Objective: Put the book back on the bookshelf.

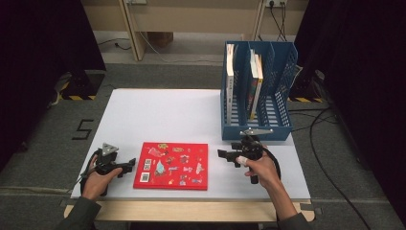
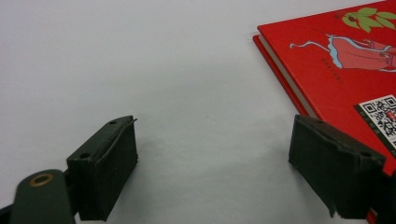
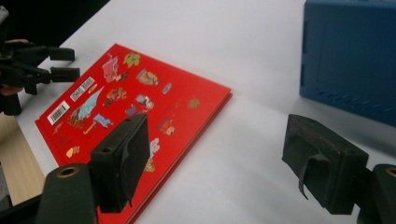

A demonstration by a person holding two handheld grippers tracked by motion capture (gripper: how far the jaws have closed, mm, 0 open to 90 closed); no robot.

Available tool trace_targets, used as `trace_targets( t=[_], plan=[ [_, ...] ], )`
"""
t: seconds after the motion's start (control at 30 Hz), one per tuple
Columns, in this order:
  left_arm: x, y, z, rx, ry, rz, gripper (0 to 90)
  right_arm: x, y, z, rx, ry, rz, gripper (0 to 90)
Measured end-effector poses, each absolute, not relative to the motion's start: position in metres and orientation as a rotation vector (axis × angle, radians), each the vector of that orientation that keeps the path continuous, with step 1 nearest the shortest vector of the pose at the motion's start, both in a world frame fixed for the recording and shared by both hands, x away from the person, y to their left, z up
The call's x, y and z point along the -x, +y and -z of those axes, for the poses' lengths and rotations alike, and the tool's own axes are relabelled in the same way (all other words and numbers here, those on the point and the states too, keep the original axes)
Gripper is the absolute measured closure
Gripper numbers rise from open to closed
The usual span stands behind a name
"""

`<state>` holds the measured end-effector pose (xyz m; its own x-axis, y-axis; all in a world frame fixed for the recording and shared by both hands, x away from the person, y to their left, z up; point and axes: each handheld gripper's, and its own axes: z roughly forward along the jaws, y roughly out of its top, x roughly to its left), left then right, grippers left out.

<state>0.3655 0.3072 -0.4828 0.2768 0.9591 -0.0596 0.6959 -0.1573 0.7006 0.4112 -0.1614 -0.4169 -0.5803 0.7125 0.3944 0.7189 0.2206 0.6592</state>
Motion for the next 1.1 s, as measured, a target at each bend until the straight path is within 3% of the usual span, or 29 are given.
trace_targets(
  t=[1.1],
  plan=[
    [-0.362, 0.3, 0.48, -1.956, 1.439, -0.499, 15.6, -0.4, -0.12, 0.452, 1.345, -2.468, 1.176, 24.7]
  ],
)
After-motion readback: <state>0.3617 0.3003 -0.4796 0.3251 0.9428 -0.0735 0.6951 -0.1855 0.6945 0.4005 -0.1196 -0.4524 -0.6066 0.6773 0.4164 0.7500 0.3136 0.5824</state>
